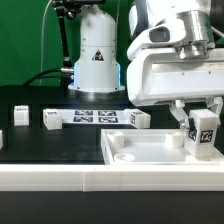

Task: Assemble one leg

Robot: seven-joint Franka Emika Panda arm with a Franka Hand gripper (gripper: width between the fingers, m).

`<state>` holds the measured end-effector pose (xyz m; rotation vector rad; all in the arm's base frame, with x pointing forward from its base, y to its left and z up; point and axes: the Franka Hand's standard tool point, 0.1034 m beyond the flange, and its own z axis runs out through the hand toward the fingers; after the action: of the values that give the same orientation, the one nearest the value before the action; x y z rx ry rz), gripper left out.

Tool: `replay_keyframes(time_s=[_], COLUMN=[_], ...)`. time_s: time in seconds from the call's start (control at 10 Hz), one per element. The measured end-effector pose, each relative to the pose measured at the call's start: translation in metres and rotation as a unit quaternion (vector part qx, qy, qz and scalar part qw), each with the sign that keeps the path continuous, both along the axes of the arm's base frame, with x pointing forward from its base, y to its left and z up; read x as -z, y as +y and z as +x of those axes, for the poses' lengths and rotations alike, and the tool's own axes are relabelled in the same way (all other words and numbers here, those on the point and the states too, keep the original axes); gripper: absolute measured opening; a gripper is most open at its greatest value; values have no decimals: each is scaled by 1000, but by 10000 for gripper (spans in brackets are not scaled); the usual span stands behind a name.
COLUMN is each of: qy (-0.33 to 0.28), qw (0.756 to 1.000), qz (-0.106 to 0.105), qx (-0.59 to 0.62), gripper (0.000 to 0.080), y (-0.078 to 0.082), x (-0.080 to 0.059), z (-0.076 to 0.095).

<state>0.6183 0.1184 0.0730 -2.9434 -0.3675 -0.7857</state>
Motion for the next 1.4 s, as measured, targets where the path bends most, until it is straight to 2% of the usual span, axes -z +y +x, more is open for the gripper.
replay_keyframes(time_s=[0.3,0.4,0.5,0.6,0.7,1.2,1.4], qy=[-14,-14,-14,-14,-14,-15,-3], qw=[1000,1000,1000,1000,1000,1000,1000], qz=[0,0,0,0,0,0,-6], qx=[0,0,0,0,0,0,-6], gripper=[294,369,505,505,622,649,649], y=[-1,-1,-1,-1,-1,-1,-7], x=[0,0,0,0,0,-1,-25], z=[2,2,2,2,2,3,7])
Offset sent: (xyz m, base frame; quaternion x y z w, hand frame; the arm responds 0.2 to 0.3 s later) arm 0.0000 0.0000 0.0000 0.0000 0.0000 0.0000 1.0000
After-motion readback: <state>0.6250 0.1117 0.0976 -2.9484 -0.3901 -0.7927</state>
